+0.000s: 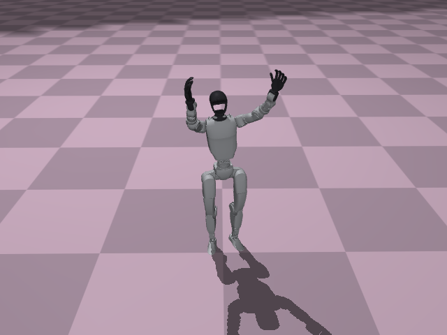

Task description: Upper body actions

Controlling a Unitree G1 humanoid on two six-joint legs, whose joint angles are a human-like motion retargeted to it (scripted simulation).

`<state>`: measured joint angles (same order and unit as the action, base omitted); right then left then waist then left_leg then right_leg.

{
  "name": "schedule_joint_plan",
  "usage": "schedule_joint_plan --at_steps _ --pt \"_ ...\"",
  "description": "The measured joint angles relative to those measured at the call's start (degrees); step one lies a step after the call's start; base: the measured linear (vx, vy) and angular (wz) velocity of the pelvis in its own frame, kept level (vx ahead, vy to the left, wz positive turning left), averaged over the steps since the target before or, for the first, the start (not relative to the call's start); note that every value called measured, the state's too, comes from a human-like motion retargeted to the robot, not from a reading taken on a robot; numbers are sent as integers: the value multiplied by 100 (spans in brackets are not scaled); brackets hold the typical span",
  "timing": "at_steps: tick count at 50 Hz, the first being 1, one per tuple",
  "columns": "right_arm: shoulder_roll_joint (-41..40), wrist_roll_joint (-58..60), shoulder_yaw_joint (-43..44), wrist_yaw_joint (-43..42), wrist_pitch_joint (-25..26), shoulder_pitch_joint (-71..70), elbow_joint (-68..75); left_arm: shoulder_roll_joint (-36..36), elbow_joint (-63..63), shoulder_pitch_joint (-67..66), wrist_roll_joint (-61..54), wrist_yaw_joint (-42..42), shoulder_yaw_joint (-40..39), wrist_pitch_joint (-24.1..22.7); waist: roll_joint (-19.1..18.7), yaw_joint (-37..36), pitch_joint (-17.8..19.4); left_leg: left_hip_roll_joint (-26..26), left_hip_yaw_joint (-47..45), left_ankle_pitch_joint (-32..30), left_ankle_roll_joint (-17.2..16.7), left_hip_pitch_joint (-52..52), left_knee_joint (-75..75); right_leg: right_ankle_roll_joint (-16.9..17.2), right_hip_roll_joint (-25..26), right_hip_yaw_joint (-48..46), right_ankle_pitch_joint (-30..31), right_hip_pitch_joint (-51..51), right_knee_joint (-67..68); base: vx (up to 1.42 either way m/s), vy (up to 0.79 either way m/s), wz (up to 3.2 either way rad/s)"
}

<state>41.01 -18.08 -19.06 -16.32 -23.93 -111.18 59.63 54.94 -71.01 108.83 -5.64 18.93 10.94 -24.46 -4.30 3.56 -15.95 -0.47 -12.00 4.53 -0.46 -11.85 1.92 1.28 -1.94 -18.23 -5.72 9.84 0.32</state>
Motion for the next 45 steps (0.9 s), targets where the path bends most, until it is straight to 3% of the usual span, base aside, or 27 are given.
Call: schedule_joint_plan --at_steps 7,13,18,23,31,35,40,45 --pt "-554 786 466 551 -75 1775 337 -75 -478 -2032 733 64 -1028 47 -71 -1 -241 -36 -51 37 27 255 34 -16 -6 54 0 -242 18 19 6 -9" --pt "-1246 2615 1366 758 -477 4243 95 -481 -651 -4194 1309 -183 -1982 154 -1 -23 -325 -77 -86 21 68 533 9 -43 5 76 13 -487 36 14 0 -5" --pt "-1855 3499 2017 889 -861 6122 24 -1163 -919 -5679 900 -414 -2756 106 110 -200 -122 -92 -118 47 99 696 83 -68 2 144 51 -609 86 2 0 -2" --pt "-2412 4118 2329 942 -792 7555 453 -1799 -1246 -6915 978 -527 -3162 193 138 -338 196 -87 -163 37 101 782 109 -89 -3 175 110 -652 95 -3 0 -1" --pt "-3020 4820 2773 1545 317 9362 1481 -2853 -1575 -8404 942 -1704 -3916 964 105 -141 879 -47 -15 -38 60 743 169 -74 -61 -2 159 -755 49 -8 -2 22" --pt "-3175 4767 3105 2291 1048 10125 1960 -3181 -1637 -9297 1221 -2117 -3770 1156 86 16 1011 -35 46 -126 24 682 92 -55 -86 -101 174 -742 -5 2 -4 24" --pt "-3181 4445 3510 2065 1665 10799 3192 -3686 -2061 -10280 2041 -2327 -3556 1775 77 107 1021 -33 30 -165 25 646 9 -42 -83 -117 177 -677 -15 7 -3 0" --pt "-3056 3520 3993 2534 2715 11337 3777 -4266 -2200 -10752 2002 -2583 -3198 2125 105 64 1365 -26 48 -133 48 750 41 -35 -73 -101 186 -758 10 0 0 0"
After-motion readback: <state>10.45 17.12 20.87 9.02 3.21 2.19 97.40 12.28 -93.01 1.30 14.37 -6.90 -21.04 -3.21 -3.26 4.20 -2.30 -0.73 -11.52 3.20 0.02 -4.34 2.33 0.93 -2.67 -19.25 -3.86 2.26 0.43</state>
